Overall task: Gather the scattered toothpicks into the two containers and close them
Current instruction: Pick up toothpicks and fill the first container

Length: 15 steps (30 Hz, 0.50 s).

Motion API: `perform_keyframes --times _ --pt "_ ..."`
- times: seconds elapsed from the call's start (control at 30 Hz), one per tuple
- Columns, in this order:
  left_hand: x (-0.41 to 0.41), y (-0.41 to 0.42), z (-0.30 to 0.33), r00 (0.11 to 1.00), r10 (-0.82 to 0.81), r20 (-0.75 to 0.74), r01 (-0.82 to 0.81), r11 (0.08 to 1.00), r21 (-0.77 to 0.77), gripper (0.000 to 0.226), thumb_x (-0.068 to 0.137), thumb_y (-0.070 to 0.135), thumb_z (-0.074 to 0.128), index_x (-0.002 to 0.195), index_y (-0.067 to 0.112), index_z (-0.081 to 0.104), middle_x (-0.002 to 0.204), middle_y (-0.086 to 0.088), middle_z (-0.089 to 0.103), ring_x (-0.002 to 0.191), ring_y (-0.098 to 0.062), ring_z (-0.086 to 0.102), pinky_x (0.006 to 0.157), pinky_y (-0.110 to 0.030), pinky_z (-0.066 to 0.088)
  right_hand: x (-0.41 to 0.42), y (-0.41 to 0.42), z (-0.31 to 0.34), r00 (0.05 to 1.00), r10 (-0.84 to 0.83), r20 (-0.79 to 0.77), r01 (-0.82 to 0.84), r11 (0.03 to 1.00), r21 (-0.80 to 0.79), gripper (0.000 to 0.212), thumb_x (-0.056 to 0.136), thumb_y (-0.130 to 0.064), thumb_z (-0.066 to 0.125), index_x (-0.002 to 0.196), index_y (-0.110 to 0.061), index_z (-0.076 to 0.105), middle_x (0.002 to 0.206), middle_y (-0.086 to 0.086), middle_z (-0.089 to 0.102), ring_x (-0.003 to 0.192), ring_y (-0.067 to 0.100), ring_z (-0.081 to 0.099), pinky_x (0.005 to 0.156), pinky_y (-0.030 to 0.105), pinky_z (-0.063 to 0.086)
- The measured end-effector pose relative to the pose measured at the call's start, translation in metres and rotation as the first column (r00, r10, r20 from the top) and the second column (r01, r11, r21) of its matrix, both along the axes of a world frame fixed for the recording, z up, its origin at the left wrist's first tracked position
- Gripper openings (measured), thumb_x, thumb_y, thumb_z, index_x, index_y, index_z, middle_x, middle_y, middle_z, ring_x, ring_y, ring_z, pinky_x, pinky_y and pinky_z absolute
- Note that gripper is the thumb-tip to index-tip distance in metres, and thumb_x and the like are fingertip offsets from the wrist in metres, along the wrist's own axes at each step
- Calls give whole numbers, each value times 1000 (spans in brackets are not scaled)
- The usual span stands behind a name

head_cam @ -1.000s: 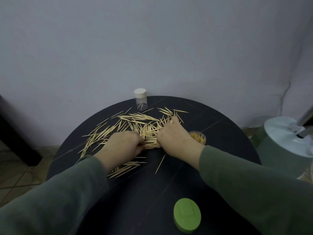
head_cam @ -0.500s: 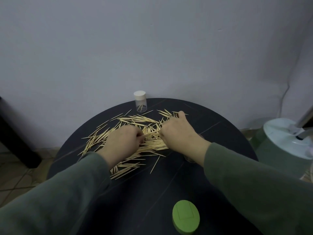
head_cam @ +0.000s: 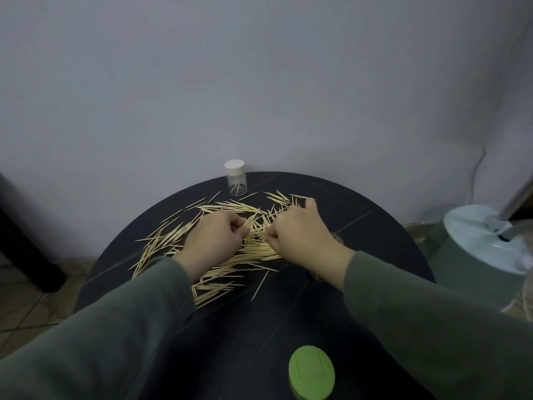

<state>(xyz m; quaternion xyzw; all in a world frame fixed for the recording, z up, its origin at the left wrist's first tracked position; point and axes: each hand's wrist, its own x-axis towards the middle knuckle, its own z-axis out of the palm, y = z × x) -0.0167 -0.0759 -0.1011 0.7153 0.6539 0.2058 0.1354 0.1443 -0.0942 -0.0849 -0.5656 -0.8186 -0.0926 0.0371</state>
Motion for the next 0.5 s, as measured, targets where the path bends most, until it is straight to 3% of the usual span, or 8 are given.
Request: perform_keyframes --times 0.13,0.27,0.43,0.5 --pt "0 -2 -4 991 -20 -130 11 997 -75 15 93 41 58 96 30 67 85 12 63 81 -8 59 78 -32 53 -9 -4 -5 980 41 196 -47 999 25 36 98 -26 48 64 -19 40 62 -6 41 77 18 45 102 49 28" --pt "1 -4 -4 986 -17 -168 3 996 -84 15 93 37 59 100 27 69 89 10 64 85 -11 60 80 -33 53 -16 -8 -6 969 88 233 -88 996 -8 40 98 -22 48 63 -18 30 62 -4 35 81 19 42 103 49 26" --pt "-4 -2 -1 997 18 -72 -23 997 -69 16 93 37 60 98 25 71 83 11 63 82 -10 61 80 -34 55 -14 -3 -8 986 45 158 -49 999 23 28 98 -25 48 71 -21 45 64 -5 43 83 19 49 101 49 27" --pt "-4 0 2 999 33 11 -32 998 -46 12 93 33 61 95 25 70 79 10 63 76 -11 62 77 -34 55 -12 -2 -5 993 47 112 -52 998 45 23 98 -29 49 80 -20 59 73 -6 54 90 19 52 100 49 28"
